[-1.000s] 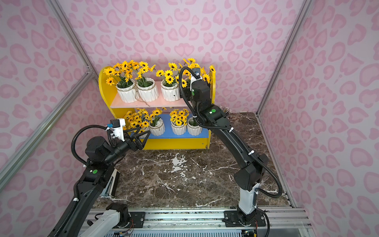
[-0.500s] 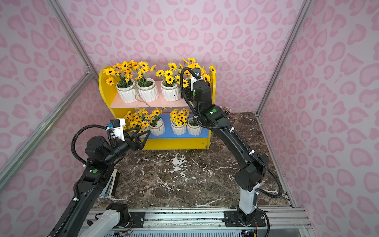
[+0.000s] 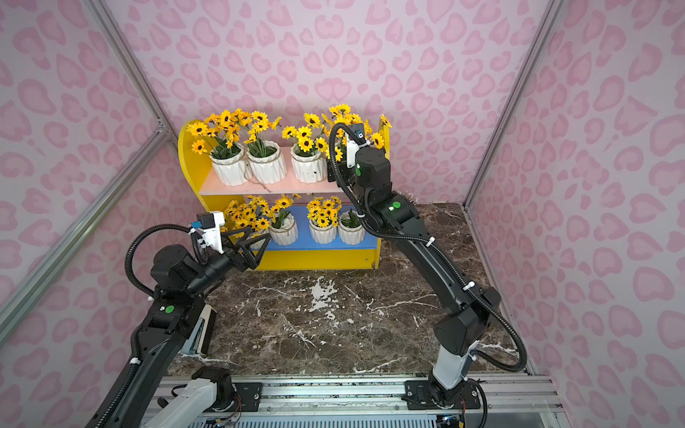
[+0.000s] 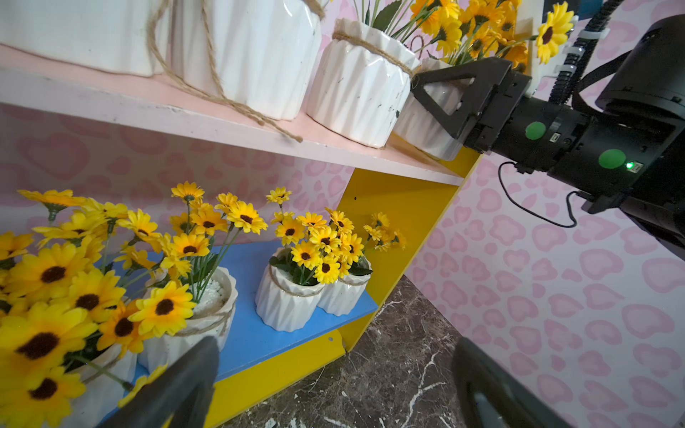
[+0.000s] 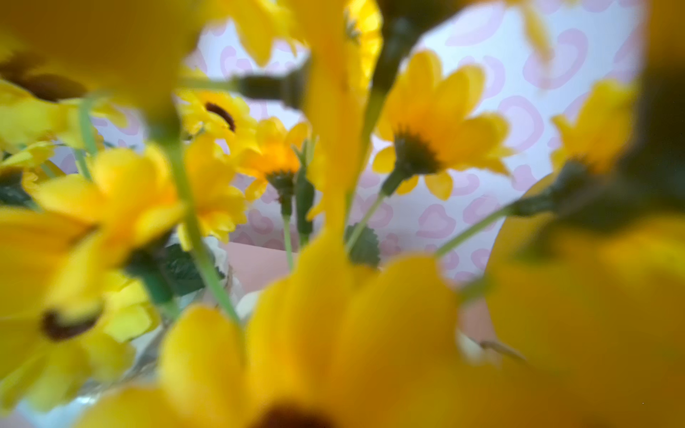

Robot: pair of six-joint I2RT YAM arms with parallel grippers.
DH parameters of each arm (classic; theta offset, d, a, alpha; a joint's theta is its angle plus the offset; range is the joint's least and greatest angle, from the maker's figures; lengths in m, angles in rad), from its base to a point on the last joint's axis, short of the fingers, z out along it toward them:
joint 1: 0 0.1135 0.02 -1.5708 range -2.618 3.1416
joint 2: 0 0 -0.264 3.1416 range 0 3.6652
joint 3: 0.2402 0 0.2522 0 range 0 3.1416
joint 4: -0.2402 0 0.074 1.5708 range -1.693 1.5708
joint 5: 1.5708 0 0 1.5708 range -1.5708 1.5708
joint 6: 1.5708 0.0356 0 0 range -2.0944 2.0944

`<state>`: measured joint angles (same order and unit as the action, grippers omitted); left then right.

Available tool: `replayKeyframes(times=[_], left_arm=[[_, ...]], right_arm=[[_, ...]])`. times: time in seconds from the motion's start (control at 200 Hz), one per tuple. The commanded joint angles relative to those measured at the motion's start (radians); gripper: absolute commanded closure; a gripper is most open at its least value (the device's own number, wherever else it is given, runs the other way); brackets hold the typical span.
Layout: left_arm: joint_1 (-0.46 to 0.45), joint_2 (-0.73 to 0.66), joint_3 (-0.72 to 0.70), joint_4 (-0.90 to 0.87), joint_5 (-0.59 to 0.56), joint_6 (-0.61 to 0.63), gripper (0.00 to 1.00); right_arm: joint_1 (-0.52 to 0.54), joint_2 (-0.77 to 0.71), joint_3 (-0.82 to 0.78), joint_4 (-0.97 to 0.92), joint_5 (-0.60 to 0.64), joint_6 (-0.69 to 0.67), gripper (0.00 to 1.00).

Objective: Take the sunflower pots off the shelves
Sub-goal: Pick up the sunflower pot from the shelf.

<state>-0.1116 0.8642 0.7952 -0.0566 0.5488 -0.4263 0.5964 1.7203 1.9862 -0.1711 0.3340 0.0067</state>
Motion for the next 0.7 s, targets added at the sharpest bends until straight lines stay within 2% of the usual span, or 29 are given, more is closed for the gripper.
replayKeyframes(times=[0.0,0.255,0.695], left_arm=[[0.000,-0.006,0.013,0.027,-0.012,0.000,0.00],[0.000,-0.008,0.022,0.024,-0.022,-0.003,0.00],[0.000,0.002,0.027,0.026,-0.041,-0.027,0.00]], right_arm=[[0.002,-0.053,-0.046,0.141,0.009,-0.005,1.00],[0.010,-0.144,-0.149,0.164,0.002,-0.002,1.00],[0.077,-0.363,-0.470,0.354,-0.024,-0.068,1.00]])
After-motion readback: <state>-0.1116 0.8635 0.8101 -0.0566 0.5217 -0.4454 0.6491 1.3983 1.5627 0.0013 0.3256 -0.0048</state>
